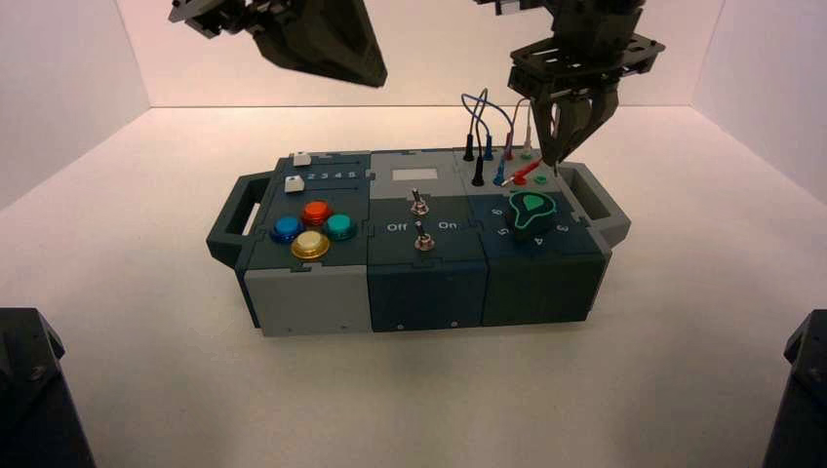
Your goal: Insert the white wire.
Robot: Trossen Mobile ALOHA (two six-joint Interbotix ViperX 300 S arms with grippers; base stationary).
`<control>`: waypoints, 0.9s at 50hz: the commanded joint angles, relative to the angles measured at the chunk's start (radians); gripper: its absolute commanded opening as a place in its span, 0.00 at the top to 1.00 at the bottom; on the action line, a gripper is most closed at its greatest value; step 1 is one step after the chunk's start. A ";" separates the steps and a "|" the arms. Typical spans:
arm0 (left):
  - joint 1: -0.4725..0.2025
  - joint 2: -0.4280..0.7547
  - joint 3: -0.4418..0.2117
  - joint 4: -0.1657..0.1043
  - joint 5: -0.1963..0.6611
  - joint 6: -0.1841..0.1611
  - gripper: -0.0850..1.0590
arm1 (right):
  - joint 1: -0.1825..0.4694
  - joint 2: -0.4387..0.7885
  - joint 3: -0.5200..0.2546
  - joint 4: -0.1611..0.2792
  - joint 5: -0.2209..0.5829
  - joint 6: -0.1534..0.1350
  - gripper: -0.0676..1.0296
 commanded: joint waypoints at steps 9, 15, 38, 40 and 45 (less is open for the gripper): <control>0.003 0.063 -0.064 0.003 0.041 0.009 0.95 | 0.000 -0.034 -0.005 0.003 -0.032 0.009 0.96; 0.003 0.075 -0.078 0.003 0.043 0.009 0.95 | 0.002 -0.035 -0.003 0.012 -0.043 0.009 0.96; 0.000 0.086 -0.095 0.003 0.064 0.011 0.95 | 0.000 -0.021 -0.003 0.043 -0.061 0.009 0.96; 0.000 0.086 -0.095 0.003 0.064 0.011 0.95 | 0.000 -0.023 -0.002 0.043 -0.061 0.009 0.96; 0.000 0.087 -0.097 0.003 0.064 0.012 0.95 | 0.000 -0.017 -0.003 0.046 -0.064 0.009 0.96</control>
